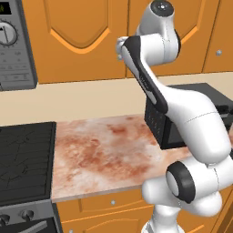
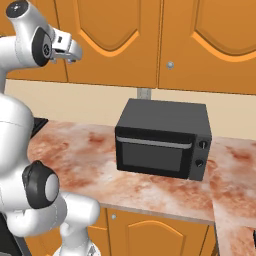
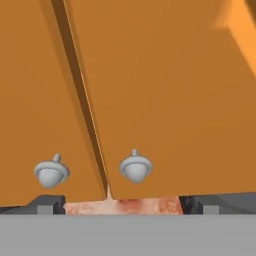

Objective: Get the candle and the beer from the cabinet and move them to the dining counter.

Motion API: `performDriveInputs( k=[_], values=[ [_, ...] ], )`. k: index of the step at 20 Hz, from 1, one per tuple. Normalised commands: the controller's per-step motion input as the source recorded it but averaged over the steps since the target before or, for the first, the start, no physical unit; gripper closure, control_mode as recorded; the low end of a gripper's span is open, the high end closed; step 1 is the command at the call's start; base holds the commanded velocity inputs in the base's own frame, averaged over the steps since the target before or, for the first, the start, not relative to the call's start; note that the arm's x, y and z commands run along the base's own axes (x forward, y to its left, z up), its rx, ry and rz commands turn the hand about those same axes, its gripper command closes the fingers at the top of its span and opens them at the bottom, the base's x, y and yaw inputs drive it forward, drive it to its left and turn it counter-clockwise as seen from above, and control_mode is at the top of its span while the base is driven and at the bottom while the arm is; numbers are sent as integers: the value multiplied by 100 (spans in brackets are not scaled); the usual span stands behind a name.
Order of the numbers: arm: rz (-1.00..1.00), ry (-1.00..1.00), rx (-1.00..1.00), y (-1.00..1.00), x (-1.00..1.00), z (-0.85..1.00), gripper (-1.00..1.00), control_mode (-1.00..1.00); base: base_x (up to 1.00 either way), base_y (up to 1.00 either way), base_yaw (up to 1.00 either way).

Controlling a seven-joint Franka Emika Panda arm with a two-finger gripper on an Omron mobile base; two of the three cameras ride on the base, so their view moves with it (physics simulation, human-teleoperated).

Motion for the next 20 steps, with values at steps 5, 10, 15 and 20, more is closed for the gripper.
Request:
performDriveInputs(
  k=[5, 10, 15, 20],
  values=[
    [0, 0, 0, 0, 13, -11, -100, -100, 0, 0, 0],
    [0, -5, 0, -2, 16, -19, -100, -100, 0, 0, 0],
    [2, -11, 0, -6, 11, -8, -100, -100, 0, 0, 0],
    [3, -9, 1, -9, 20, -5, -100, -100, 0, 0, 0]
  ],
)
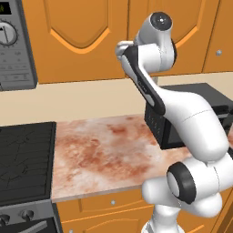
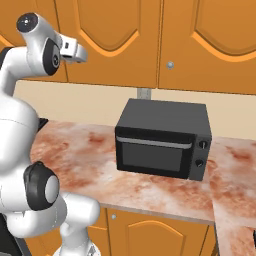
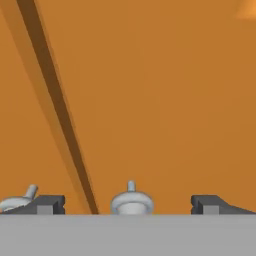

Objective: Get the candle and the beer from the cabinet and move them to the dining counter.

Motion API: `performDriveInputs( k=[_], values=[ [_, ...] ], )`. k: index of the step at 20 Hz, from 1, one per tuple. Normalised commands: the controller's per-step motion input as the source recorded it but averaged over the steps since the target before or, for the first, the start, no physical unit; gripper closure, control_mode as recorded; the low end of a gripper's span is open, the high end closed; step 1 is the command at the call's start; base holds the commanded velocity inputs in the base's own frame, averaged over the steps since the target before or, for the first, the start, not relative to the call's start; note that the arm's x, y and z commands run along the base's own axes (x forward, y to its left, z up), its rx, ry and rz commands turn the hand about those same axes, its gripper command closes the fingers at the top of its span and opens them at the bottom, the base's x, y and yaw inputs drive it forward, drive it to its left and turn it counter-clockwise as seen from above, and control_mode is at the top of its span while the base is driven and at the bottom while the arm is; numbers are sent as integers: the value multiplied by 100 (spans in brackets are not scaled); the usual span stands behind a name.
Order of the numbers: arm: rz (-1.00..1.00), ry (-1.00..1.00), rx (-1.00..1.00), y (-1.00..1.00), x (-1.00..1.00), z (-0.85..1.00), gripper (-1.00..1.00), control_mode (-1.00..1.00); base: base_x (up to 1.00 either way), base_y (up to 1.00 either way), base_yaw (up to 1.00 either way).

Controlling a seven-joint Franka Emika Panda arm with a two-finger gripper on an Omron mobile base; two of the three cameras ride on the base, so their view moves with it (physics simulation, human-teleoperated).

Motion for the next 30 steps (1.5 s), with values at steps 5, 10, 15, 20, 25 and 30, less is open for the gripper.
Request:
performDriveInputs(
  k=[5, 10, 15, 20, 25, 30],
  values=[
    [0, 0, 6, -2, 28, -3, -100, -100, 0, 0, 0],
    [0, 0, 9, -1, 37, -3, -100, -100, 0, 0, 0],
    [0, 0, 10, 0, 18, -2, -100, -100, 0, 0, 0],
    [0, 0, 10, 3, 18, -13, -100, -100, 0, 0, 0],
    [0, 2, 10, 21, 23, -28, 100, -100, 0, 0, 0],
    [0, 3, 10, 14, 28, -31, 100, -100, 0, 0, 0]
  ],
)
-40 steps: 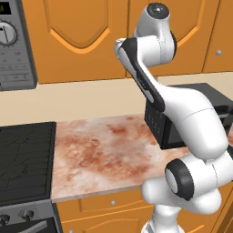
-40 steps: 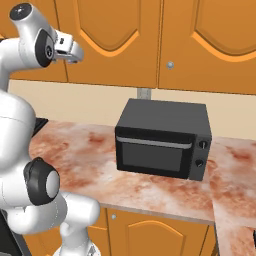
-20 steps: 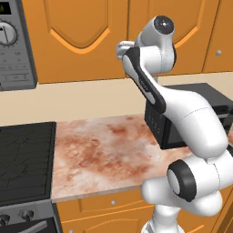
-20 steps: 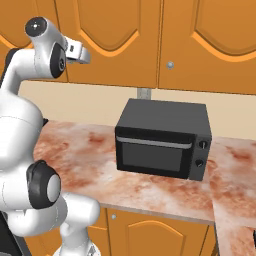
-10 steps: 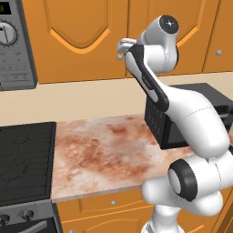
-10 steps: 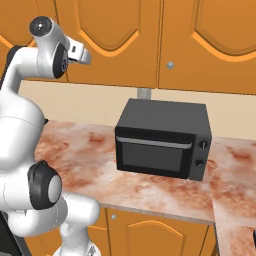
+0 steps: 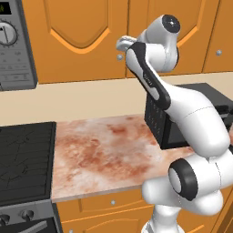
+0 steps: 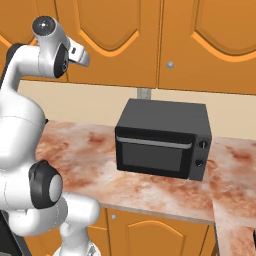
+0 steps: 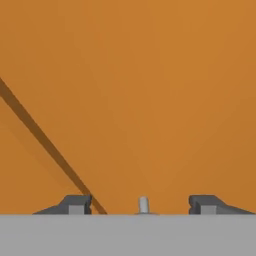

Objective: Get the candle and the beer from the cabinet and move them to the dining counter.

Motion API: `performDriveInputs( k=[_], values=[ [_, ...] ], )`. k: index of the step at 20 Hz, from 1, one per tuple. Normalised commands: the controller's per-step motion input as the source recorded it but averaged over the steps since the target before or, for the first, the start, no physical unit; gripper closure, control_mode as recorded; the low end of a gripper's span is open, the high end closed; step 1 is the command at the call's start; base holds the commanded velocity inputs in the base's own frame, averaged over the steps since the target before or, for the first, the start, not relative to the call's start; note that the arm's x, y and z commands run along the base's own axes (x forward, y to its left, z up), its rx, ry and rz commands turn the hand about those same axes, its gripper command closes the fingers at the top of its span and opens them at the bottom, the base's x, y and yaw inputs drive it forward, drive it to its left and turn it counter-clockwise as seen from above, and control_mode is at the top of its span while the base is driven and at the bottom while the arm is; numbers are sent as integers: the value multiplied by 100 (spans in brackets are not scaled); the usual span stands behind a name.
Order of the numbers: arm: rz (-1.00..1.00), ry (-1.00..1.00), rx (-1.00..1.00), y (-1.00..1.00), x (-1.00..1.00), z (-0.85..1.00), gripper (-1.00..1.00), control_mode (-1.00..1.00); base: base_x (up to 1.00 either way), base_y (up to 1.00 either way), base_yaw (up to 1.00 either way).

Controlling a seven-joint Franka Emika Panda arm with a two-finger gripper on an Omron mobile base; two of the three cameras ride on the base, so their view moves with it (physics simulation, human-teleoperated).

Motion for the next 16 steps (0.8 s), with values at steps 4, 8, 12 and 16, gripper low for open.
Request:
performDriveInputs(
  k=[4, 8, 12, 16],
  values=[
    [0, 3, 11, 13, 25, -32, 100, -100, 0, 0, 0],
    [0, 1, 13, 16, 20, -30, 100, -100, 0, 0, 0],
    [0, 0, 11, 14, 4, -28, 100, -100, 0, 0, 0],
    [0, 0, 9, 8, -2, -22, 100, -100, 0, 0, 0]
  ],
)
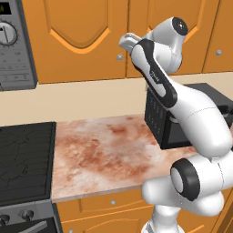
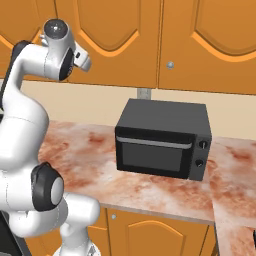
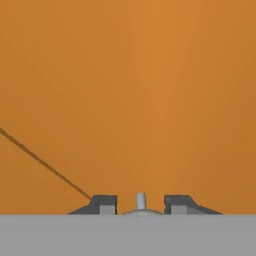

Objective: Get the candle and the beer from the cabinet and move them to the dining counter.

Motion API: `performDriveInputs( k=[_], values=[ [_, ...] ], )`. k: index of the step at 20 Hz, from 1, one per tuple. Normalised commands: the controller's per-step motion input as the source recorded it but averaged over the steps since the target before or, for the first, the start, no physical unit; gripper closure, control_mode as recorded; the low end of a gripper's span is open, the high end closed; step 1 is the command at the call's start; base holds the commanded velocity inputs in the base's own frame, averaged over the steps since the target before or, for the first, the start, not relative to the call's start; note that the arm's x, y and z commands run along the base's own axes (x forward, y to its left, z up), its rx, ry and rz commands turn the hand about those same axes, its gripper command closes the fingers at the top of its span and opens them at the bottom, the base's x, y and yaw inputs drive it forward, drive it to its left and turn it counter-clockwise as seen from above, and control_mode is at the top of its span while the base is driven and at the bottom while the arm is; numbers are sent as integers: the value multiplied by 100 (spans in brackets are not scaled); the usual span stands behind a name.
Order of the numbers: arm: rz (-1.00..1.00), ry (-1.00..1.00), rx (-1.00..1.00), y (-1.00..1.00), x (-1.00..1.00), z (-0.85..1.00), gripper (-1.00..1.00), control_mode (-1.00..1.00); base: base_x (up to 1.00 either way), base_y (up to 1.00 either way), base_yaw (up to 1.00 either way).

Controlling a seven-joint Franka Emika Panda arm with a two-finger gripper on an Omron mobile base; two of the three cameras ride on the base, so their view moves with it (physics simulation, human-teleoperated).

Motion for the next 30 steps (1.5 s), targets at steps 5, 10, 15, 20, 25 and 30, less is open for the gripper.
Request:
performDriveInputs(
  k=[5, 10, 15, 20, 25, 30],
  values=[
    [0, -3, 1, 16, -24, -27, 100, -100, 0, 0, 0],
    [0, 0, 0, 11, -37, -17, 100, -100, 0, 0, 0],
    [0, 0, 2, 0, -63, -3, 100, -100, 0, 0, 0],
    [0, 0, 1, -5, -74, 0, 100, -100, 0, 0, 0],
    [0, 0, 1, -9, -72, 0, 100, -100, 0, 0, 0],
    [1, 0, 3, -21, -72, 3, 100, -100, 0, 0, 0]
  ],
)
